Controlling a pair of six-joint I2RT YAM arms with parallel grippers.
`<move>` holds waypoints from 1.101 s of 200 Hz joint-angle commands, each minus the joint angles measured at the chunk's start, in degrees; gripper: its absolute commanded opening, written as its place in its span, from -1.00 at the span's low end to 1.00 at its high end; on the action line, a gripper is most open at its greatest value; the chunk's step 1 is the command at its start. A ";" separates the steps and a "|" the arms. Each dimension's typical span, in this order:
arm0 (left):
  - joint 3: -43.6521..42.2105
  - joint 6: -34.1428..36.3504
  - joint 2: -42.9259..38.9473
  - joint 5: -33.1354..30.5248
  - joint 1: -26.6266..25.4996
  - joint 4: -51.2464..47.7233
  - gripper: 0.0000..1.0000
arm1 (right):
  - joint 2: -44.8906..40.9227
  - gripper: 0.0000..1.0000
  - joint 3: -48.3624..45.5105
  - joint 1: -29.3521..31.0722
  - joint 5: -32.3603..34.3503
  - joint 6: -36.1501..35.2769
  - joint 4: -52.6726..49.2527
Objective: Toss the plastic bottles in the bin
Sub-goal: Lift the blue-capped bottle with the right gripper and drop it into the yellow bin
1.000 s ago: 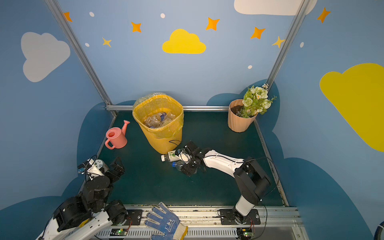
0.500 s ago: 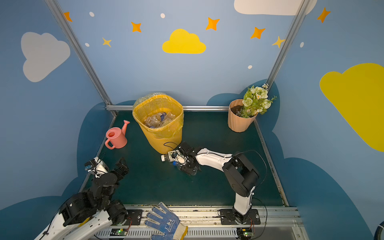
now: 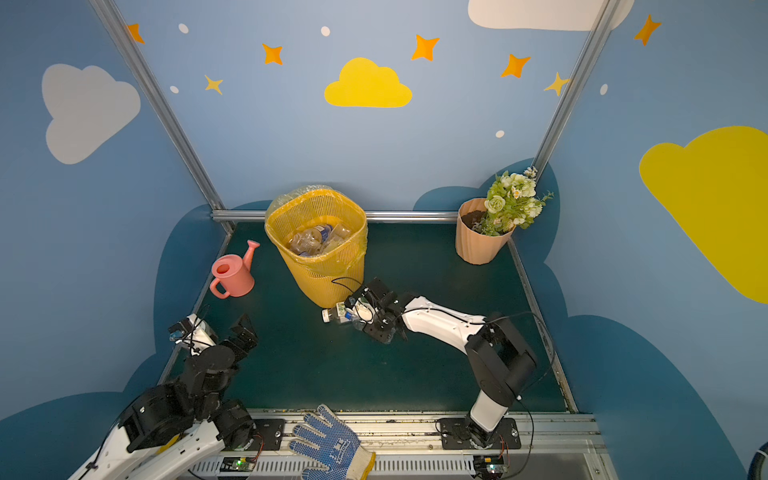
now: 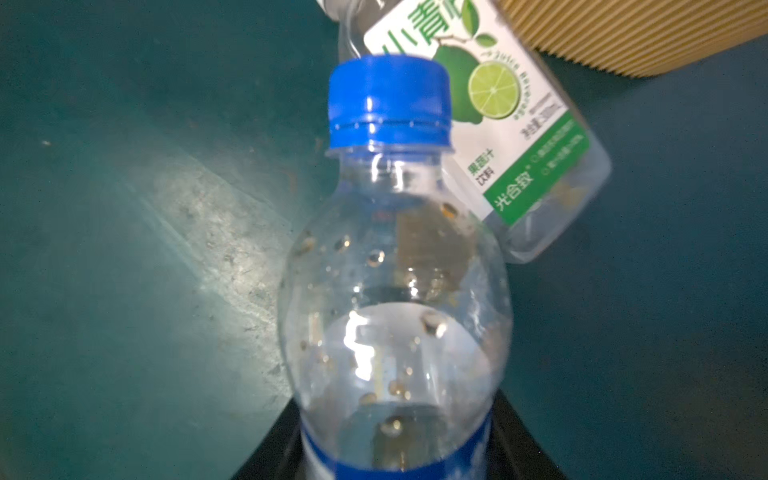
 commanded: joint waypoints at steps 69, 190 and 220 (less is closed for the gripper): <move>-0.98 -0.29 1.42 0.79 0.29 1.64 1.00 | -28.89 -0.20 -11.32 -8.78 -11.15 9.11 14.98; -0.73 2.97 8.85 5.80 0.37 8.85 1.00 | -37.78 -0.12 -6.01 -13.88 -12.11 23.66 55.15; -0.46 3.19 9.73 6.77 0.36 9.38 1.00 | -24.42 -0.12 5.93 -13.88 -15.25 29.79 58.44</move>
